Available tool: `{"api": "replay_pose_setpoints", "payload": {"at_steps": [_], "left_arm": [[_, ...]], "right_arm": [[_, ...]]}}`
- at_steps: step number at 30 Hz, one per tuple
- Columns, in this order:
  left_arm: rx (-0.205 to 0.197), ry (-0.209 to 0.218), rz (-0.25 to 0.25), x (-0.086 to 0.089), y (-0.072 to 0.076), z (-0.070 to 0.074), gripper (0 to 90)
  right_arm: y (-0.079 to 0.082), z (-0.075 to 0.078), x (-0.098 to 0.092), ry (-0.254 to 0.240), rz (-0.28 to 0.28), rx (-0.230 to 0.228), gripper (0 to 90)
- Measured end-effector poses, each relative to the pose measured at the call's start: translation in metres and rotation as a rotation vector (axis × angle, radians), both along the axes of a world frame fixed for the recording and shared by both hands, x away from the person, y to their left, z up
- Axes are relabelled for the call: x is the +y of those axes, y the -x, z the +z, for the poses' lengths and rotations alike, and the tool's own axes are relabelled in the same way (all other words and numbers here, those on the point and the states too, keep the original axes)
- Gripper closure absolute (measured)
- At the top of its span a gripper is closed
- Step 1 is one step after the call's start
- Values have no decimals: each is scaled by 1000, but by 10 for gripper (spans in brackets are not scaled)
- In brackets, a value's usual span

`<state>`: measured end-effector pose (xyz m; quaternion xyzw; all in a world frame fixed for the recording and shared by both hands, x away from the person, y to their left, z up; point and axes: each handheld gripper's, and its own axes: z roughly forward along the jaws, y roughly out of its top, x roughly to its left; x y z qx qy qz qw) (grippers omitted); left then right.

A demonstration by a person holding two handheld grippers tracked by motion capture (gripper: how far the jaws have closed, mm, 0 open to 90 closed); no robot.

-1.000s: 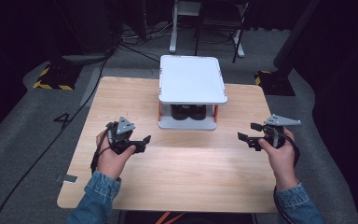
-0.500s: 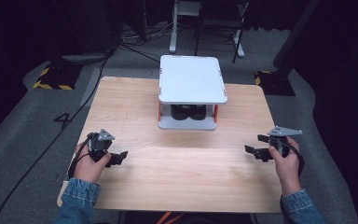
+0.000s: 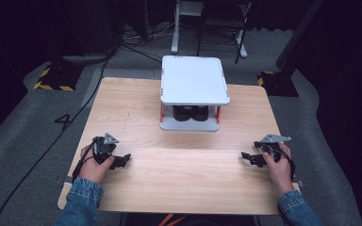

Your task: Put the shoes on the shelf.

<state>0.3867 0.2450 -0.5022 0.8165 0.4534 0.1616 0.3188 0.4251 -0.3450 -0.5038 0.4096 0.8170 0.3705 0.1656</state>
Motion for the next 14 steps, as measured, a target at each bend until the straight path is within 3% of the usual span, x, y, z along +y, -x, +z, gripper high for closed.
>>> {"api": "replay_pose_setpoints", "payload": {"at_steps": [2,3,4,7,14], "left_arm": [[-16,-2,-15,3,-3,-3,80],[-16,-2,-15,3,-3,-3,65],[-12,4,-12,3,-3,-3,57],[-3,0,13,2,-5,-4,27],[1,-2,30,2,-11,-4,0]], "right_arm": [[-1,-1,3,40,-42,-13,120],[-1,-1,3,40,-42,-13,120],[-5,-1,7,51,-51,2,43],[-7,-2,8,59,-49,10,0],[-8,-2,9,59,-60,15,0]]}}
